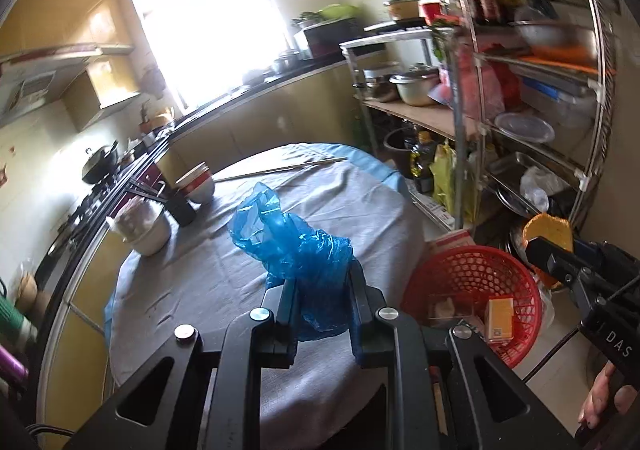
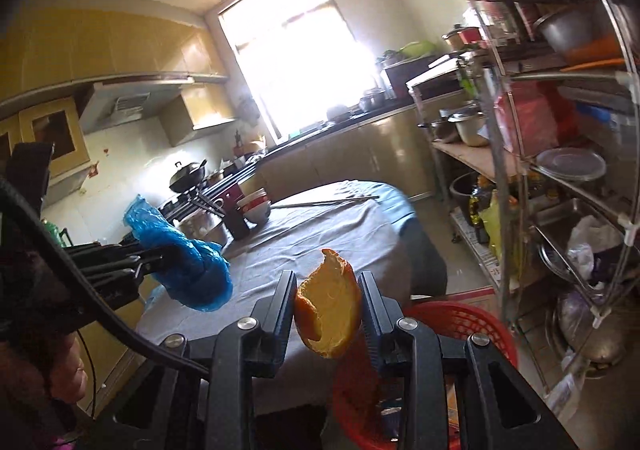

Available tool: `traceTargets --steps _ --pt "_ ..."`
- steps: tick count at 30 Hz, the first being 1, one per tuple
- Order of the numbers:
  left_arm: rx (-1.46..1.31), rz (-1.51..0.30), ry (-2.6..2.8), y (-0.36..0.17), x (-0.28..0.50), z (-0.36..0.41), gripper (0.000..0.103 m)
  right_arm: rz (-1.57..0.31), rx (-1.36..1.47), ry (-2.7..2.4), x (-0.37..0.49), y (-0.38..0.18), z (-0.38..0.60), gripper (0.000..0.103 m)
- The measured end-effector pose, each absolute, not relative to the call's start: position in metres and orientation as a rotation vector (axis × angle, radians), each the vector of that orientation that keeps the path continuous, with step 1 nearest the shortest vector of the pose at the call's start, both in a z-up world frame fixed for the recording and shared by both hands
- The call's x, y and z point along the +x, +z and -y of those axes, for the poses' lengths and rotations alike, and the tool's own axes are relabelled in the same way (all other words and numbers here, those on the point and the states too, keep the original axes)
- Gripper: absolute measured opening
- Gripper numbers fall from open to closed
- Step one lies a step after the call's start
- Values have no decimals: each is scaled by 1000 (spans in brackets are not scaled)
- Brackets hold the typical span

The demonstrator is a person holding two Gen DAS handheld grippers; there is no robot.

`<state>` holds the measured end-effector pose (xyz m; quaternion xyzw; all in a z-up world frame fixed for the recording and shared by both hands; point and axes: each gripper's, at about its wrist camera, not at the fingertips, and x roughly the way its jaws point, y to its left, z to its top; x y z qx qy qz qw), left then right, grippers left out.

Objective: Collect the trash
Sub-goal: 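Carry the blue bag and orange peel toward the red basket with both tools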

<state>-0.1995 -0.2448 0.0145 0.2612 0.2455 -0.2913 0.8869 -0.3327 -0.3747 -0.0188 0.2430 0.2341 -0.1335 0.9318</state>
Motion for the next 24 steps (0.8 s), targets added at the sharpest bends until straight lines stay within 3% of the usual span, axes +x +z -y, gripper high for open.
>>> traceTargets --steps 24 --pt "757 -461 -725 -12 -269 332 21 -430 682 -380 -406 -49 435 34"
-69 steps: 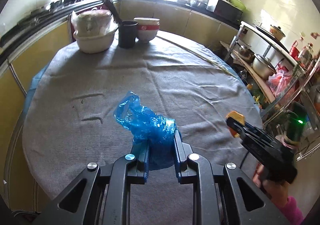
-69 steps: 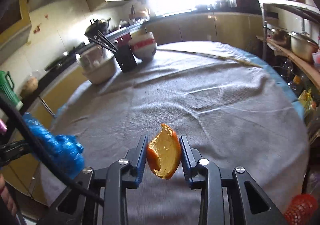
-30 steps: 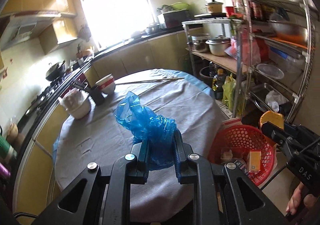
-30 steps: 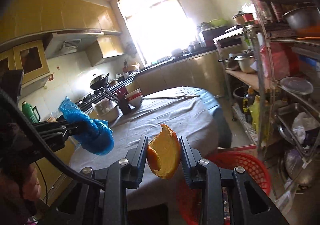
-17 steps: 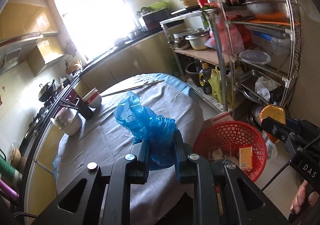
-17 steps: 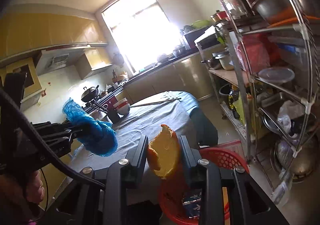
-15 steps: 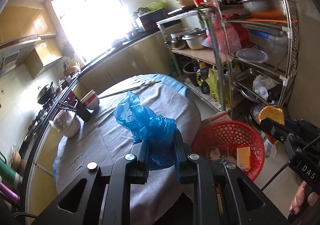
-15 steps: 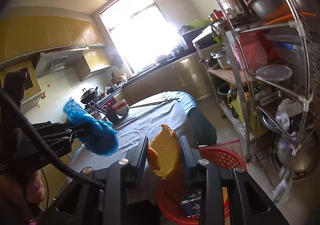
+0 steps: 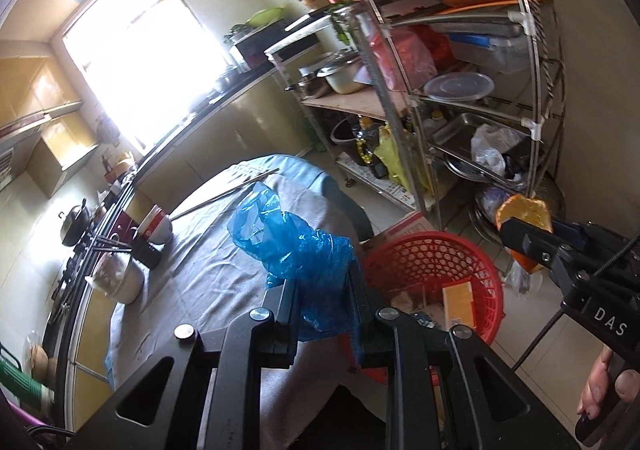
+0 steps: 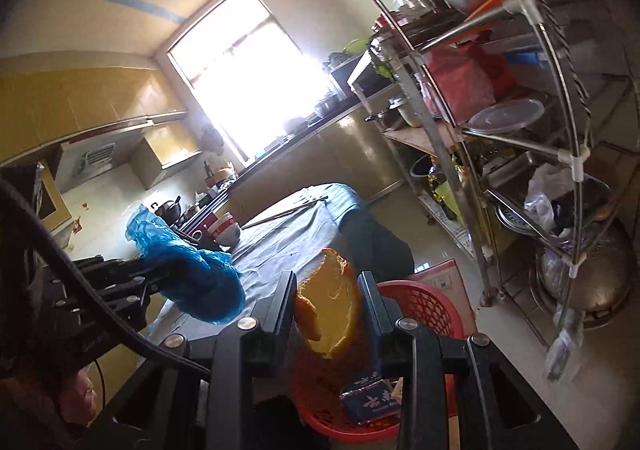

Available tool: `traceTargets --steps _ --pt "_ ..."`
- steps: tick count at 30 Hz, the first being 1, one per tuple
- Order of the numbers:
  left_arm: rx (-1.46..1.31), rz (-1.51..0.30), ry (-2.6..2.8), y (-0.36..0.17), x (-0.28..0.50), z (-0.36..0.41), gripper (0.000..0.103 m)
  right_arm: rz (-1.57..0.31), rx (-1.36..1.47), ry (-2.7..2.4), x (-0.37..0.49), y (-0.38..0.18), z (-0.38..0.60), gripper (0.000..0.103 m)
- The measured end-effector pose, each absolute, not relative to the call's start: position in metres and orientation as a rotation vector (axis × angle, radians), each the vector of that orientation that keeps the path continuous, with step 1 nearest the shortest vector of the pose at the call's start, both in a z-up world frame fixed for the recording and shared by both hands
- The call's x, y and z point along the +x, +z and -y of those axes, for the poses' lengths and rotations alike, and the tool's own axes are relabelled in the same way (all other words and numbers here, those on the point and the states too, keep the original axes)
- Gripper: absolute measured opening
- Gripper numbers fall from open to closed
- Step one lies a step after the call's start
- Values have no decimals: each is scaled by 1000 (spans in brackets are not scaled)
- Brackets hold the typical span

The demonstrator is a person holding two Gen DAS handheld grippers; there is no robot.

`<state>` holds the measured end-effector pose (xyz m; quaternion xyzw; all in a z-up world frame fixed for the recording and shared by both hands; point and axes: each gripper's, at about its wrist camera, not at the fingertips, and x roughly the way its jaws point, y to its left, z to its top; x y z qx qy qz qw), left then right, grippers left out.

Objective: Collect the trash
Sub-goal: 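Carry the blue bag and orange peel toward the red basket with both tools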

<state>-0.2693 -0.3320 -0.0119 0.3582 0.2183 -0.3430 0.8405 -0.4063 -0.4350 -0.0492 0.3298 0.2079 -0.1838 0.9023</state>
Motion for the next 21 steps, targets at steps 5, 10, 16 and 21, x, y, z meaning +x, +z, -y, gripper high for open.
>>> traceTargets --steps 5,10,16,21 --pt "785 -446 -754 -16 -280 342 22 -425 696 -396 -413 -52 439 34" --pt "803 -438 -765 -19 -285 348 21 -423 709 -405 -417 -55 441 34" --pt "807 -440 -761 -24 -283 349 21 -424 727 -402 -417 -56 442 34" --pt "808 -442 -757 -28 -279 351 21 -428 744 -396 -415 -60 444 34"
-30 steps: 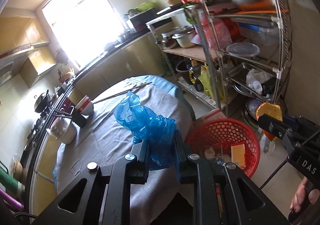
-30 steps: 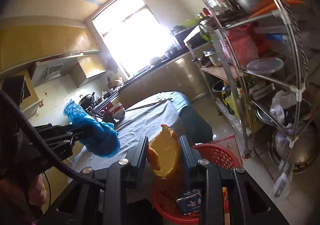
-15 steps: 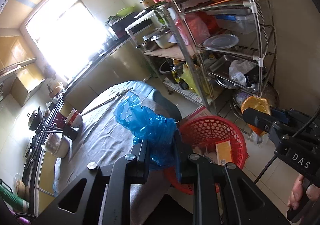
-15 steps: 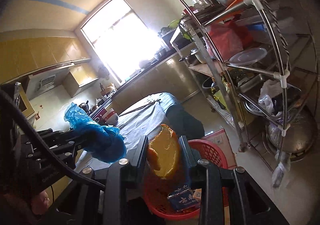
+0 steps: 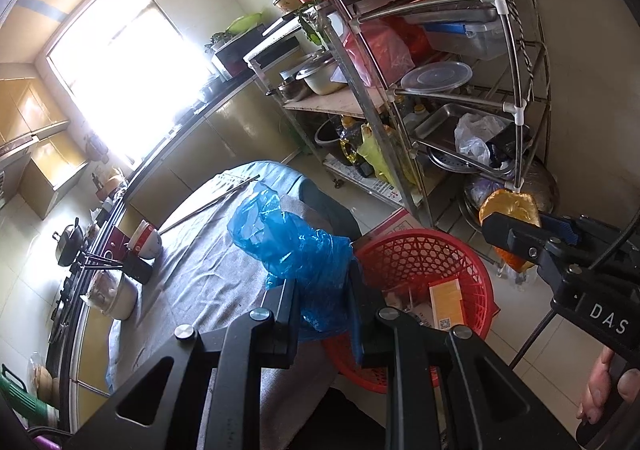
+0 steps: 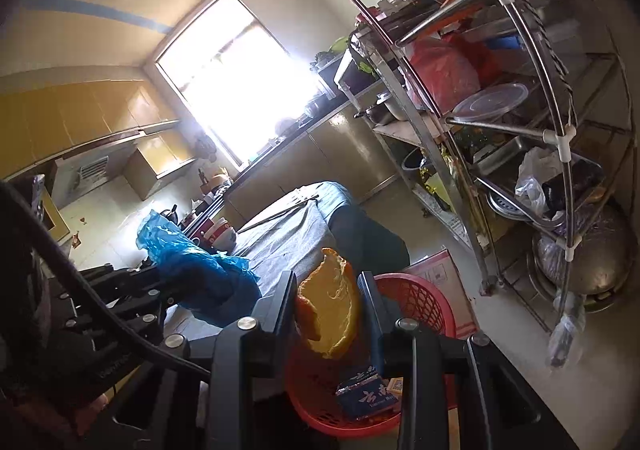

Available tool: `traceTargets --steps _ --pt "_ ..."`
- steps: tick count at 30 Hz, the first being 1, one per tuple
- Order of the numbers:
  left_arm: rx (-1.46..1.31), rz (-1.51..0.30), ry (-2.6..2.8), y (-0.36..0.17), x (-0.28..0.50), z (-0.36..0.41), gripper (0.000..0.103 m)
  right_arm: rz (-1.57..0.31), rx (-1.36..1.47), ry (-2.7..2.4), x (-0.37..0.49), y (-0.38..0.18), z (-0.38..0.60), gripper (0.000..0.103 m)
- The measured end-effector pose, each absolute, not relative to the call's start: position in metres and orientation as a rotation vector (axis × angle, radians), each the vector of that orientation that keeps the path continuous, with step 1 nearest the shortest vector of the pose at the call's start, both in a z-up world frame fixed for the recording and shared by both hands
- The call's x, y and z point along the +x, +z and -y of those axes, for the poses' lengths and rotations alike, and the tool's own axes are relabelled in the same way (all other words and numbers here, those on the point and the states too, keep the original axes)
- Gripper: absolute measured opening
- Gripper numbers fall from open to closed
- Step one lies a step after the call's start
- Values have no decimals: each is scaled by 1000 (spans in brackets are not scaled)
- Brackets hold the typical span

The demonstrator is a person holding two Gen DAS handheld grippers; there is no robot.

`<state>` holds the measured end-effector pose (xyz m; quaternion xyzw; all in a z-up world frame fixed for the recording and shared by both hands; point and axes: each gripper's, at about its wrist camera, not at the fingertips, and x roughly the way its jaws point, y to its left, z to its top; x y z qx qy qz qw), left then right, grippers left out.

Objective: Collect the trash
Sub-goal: 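Carry the blue bag and orange peel toward the red basket with both tools, then hold both items over the red basket and open both tools to drop them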

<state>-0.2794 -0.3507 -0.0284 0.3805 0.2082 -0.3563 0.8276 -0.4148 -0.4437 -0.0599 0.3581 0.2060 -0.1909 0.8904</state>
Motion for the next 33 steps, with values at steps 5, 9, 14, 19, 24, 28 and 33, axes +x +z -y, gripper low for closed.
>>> traceTargets --steps 5,9,14,19,24,28,33 --pt "807 -448 -750 -32 -277 350 21 -440 756 -390 -411 -65 444 34" --pt "806 -449 -752 -34 -277 351 21 -447 754 -382 -408 -67 443 34" --pt "805 -461 -749 -37 -272 352 22 -458 771 -375 -403 -74 444 34" --pt "784 -468 -747 -39 -265 352 21 -474 787 -374 -399 -80 447 34" --pt "780 -477 -742 -45 -257 352 21 -485 799 -368 -394 -84 448 34" --pt "769 -484 -744 -49 -251 352 21 -495 797 -362 -391 -84 447 34" --pt "736 -525 -753 -53 -239 350 21 -518 801 -356 -382 -88 445 34"
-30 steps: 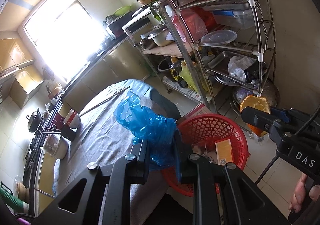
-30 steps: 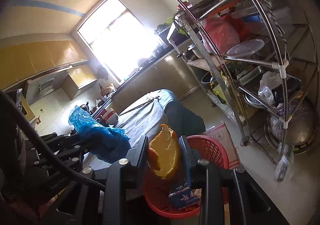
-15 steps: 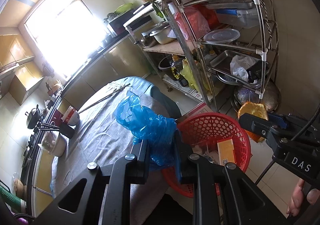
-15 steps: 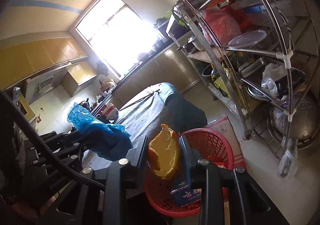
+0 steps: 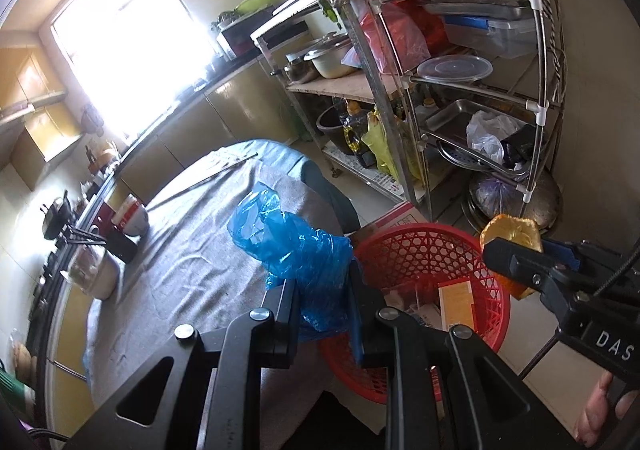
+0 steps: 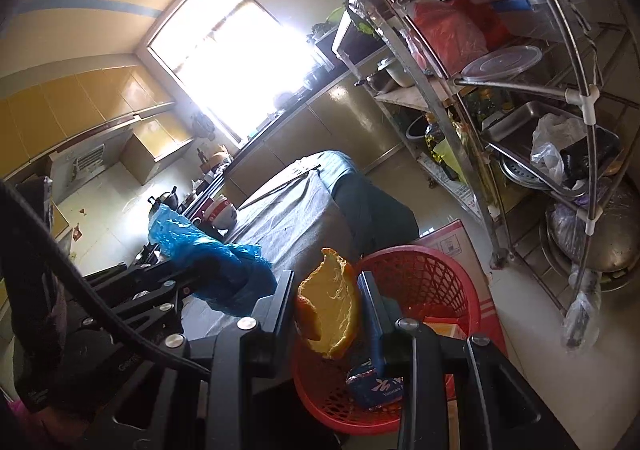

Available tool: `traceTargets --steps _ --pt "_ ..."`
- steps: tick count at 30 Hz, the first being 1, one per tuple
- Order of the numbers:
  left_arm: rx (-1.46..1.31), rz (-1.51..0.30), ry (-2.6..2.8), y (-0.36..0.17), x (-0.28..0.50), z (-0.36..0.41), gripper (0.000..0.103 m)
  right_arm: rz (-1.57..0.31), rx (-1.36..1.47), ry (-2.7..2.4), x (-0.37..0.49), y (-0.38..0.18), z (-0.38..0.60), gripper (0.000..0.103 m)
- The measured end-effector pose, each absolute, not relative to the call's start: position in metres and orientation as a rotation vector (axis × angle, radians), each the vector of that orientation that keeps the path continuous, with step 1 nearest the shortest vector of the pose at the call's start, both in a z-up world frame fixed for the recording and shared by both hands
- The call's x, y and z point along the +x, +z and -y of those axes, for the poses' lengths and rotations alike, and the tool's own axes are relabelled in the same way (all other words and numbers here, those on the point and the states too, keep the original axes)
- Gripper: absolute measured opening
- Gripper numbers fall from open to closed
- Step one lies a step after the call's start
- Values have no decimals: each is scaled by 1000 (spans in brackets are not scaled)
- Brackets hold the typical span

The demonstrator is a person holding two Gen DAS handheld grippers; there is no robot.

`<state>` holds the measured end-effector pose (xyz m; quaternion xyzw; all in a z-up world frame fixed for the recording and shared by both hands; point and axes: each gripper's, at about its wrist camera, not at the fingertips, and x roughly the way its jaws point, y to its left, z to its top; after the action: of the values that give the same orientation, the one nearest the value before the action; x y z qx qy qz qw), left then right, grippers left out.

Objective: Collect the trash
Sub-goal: 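Hold both items over the red basket and open both tools to drop them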

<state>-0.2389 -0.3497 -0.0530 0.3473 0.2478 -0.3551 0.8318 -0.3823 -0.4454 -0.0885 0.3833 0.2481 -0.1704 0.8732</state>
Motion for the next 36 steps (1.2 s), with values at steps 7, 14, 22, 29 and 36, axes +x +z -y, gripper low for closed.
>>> traceTargets --steps 7,14,22,29,36 --pt "718 -538 -765 -61 -233 348 21 -543 787 -352 -375 -92 440 34" --pt "697 -559 -772 -63 -227 344 21 -565 776 -361 -369 -94 439 34" --pt "664 -589 -821 -64 -217 338 22 -576 765 -399 -364 -91 443 34" --pt "607 -665 -890 -71 -198 334 21 -626 750 -437 -356 -93 442 34" --pt "544 -691 -935 -67 -177 321 21 -658 683 -451 -334 -82 429 34"
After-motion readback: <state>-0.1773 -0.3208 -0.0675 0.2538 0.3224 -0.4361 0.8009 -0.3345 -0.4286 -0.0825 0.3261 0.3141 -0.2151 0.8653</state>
